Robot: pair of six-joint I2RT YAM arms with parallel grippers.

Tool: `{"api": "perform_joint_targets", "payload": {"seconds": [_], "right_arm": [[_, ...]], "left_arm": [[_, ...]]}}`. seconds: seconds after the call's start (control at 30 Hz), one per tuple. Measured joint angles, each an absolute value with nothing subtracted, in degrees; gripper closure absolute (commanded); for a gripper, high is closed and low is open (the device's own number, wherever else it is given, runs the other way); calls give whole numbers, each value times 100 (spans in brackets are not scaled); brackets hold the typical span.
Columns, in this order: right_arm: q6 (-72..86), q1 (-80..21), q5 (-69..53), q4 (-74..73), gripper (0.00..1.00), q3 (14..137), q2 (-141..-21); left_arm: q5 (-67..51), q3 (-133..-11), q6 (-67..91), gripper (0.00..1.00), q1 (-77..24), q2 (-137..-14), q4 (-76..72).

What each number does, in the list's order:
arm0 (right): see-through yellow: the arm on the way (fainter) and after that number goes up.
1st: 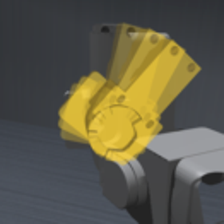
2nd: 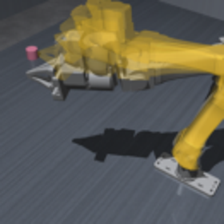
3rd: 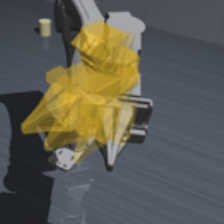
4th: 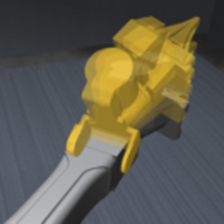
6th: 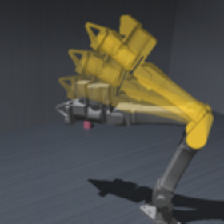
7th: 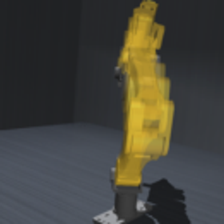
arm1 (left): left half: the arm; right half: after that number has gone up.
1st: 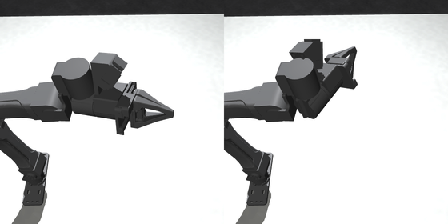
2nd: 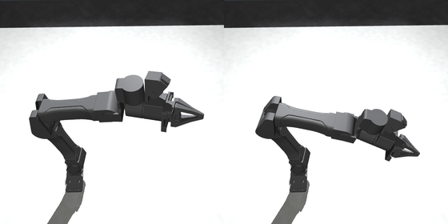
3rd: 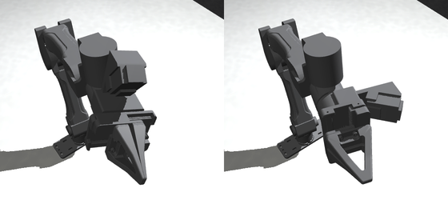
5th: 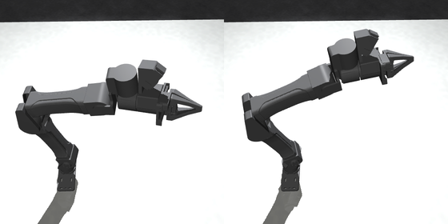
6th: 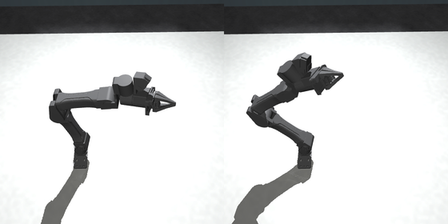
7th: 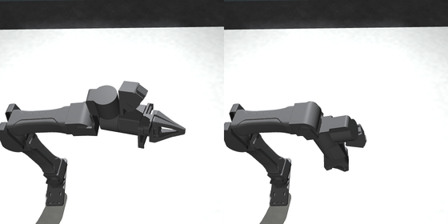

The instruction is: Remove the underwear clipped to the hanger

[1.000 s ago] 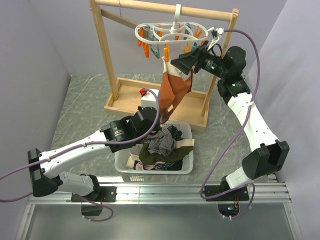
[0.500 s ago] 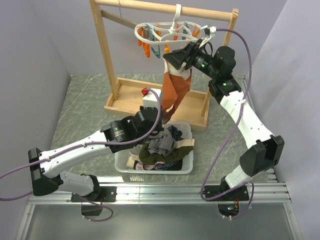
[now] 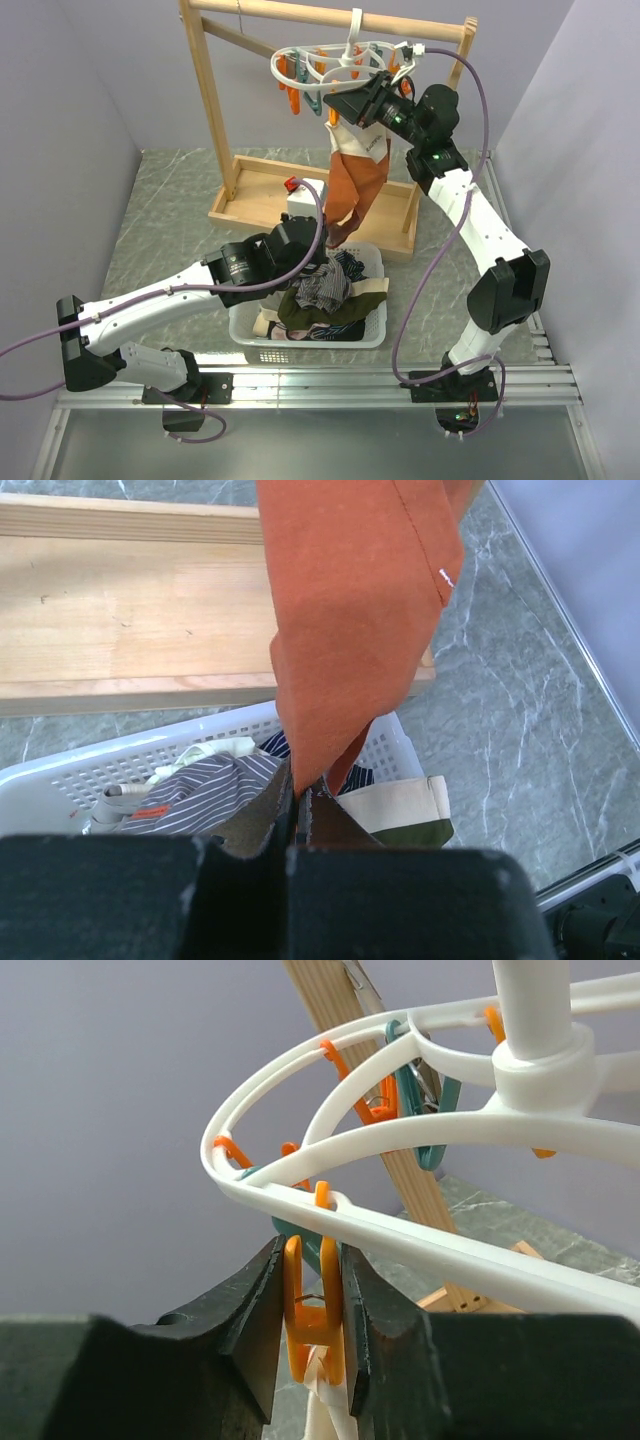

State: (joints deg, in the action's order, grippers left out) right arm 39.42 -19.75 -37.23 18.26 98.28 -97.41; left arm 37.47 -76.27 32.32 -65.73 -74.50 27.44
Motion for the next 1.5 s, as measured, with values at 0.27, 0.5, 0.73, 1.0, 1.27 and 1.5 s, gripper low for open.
{"api": "perform_joint_targets", "payload": {"seconds": [0.27,0.5,0.73,1.0,1.27,1.5], "right_arm": [[4016,-1975,-3756,1817,0,9832,-9741],[3907,-1966,-3734,1568,0,9793,-9579],[3706,-1778,-3802,1142,0,9522,-8829],[3330,-1356,-3741,781,0,8842,-7828],[2585,-1133,-2958,237,0,8794,-7749],[2270,-1061,-2635,-1,3,8980,-8204]], "left_arm": [[3968,-7627,3214,99,-6584,-7419,2764],[4254,-7627,3155,99,-6584,-7201,2834],[4445,-7627,3153,99,-6584,-7126,2891],[4648,-7631,3114,99,-6584,-7013,3033],[4663,-7717,3120,99,-6584,-6919,3181],[4659,-7773,3120,99,-6584,-6895,3262]]}}
